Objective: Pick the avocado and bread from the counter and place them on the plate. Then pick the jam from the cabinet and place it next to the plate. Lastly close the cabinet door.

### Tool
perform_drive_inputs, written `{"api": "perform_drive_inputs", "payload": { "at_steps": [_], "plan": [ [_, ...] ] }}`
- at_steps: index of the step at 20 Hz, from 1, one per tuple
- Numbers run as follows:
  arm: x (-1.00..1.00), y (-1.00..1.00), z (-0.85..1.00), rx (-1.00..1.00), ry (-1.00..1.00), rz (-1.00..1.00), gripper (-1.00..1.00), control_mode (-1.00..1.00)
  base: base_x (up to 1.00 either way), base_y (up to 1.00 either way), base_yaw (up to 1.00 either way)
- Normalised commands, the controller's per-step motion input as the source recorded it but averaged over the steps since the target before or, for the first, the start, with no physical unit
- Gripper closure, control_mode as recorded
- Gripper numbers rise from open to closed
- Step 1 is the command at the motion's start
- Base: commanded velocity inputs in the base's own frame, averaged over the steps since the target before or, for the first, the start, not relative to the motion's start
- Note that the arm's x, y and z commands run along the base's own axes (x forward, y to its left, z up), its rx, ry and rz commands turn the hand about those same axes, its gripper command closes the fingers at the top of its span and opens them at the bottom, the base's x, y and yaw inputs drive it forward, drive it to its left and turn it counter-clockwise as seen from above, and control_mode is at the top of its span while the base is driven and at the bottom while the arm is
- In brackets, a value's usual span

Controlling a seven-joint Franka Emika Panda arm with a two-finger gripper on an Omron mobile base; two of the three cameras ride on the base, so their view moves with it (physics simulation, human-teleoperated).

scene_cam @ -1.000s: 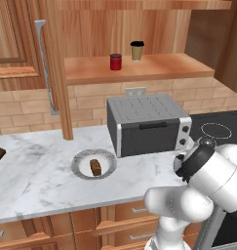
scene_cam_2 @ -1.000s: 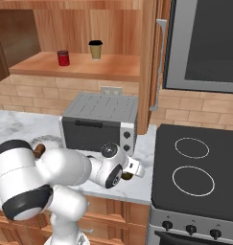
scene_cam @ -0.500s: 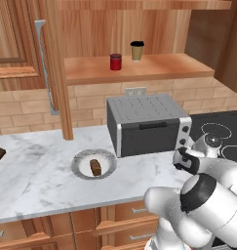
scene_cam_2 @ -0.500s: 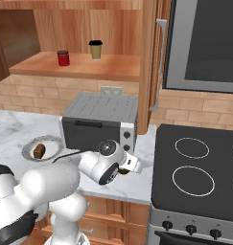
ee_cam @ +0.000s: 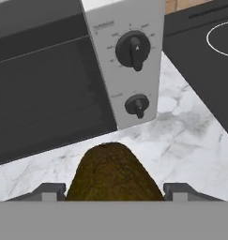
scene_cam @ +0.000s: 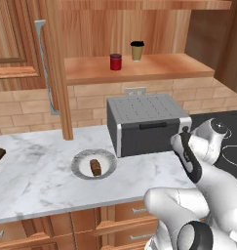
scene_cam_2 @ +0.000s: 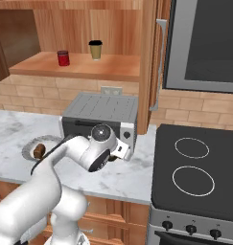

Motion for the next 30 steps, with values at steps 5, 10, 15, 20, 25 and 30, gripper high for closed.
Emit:
{"api": "perform_drive_inputs", "payload": {
  "at_steps": [5,10,15,20,25,30],
  "plan": [
    [-0.02,0.79,0.31,0.04,0.04,0.1,1.0,-1.0,0.0,0.0,0.0],
    [-0.07,0.82,0.15,0.02,0.04,0.09,1.0,-1.0,0.0,0.0,0.0],
    [-0.09,0.59,0.1,0.05,0.02,0.09,1.0,-1.0,0.0,0.0,0.0],
    [-0.16,0.43,0.13,0.04,-0.01,0.08,1.0,-1.0,0.0,0.0,0.0],
    [-0.03,0.38,0.11,0.03,-0.02,0.07,1.0,-1.0,0.0,0.0,0.0],
    [0.0,0.61,0.08,0.01,0.0,0.04,1.0,-1.0,0.0,0.0,0.0]
  ]
}}
